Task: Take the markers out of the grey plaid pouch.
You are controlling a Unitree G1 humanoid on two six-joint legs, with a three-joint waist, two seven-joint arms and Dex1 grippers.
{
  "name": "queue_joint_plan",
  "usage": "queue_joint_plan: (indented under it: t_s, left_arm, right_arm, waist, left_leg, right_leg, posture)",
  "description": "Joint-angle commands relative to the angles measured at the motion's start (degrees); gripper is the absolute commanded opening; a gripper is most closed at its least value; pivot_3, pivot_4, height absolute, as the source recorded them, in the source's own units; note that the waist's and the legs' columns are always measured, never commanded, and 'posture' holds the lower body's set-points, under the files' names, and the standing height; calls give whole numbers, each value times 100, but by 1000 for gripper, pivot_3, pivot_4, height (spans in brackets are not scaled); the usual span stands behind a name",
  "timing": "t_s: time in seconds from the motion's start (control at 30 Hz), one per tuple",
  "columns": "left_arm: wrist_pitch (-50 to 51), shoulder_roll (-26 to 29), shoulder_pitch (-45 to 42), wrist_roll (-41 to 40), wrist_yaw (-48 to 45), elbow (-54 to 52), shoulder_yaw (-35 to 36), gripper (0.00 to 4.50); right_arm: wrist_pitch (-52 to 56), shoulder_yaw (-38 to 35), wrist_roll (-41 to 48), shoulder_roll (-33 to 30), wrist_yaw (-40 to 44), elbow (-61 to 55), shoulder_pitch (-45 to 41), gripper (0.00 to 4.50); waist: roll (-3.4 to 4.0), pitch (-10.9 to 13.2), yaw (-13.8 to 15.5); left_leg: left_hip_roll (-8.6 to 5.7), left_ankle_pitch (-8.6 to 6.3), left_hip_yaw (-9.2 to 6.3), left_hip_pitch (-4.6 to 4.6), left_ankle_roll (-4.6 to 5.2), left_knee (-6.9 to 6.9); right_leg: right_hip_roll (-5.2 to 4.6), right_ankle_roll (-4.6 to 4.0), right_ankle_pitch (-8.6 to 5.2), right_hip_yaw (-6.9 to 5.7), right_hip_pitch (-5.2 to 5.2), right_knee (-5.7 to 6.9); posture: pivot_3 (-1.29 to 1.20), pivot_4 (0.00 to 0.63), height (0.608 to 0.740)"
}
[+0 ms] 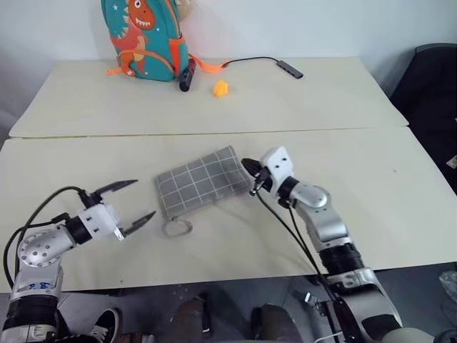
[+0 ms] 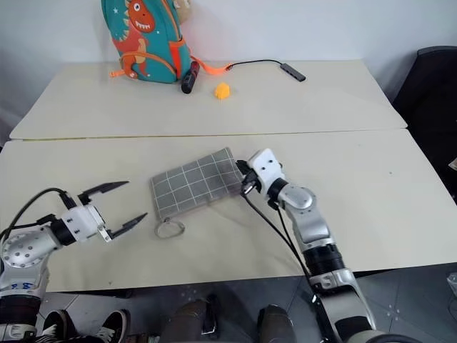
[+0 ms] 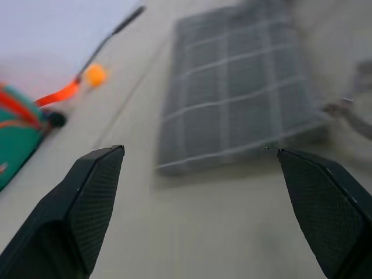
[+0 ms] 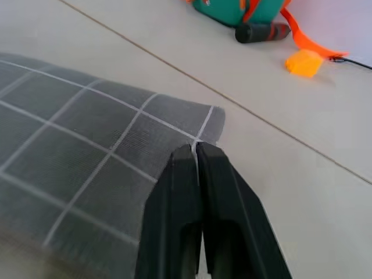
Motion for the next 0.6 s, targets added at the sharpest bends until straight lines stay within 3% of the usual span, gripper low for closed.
queue_joint_plan:
  t_s: [0.03,0.27,0.6]
  left_arm:
    - [-778,227,-232,489,267,489,-80,4500]
    - [-1692,201,-796,1515,1055,1354,-481,4500]
    - [-1776,221,-1662,3146,2661,2303,-1225,4500]
  right_arm:
    - [-308,160,-348,-8,-217,264,-94,79]
    - [-359,254,-498,-33,-145,451,-19,79]
    - [-238,186,-397,-33,21,242,60,79]
  waist:
    - [0,0,5]
    - [0,0,12]
    - [0,0,29]
  left_leg:
    - [0,0,0,1,0,0]
    - [-3,1,-1,6,2,1]
    - [-6,0,-2,48,2,0]
  right_leg:
    - [0,0,0,0,0,3]
    - [-2,0,0,-1,2,12]
    - [-10,0,0,0,14,62]
  posture:
    - [0,150,740]
    - [0,150,740]
    - [0,150,740]
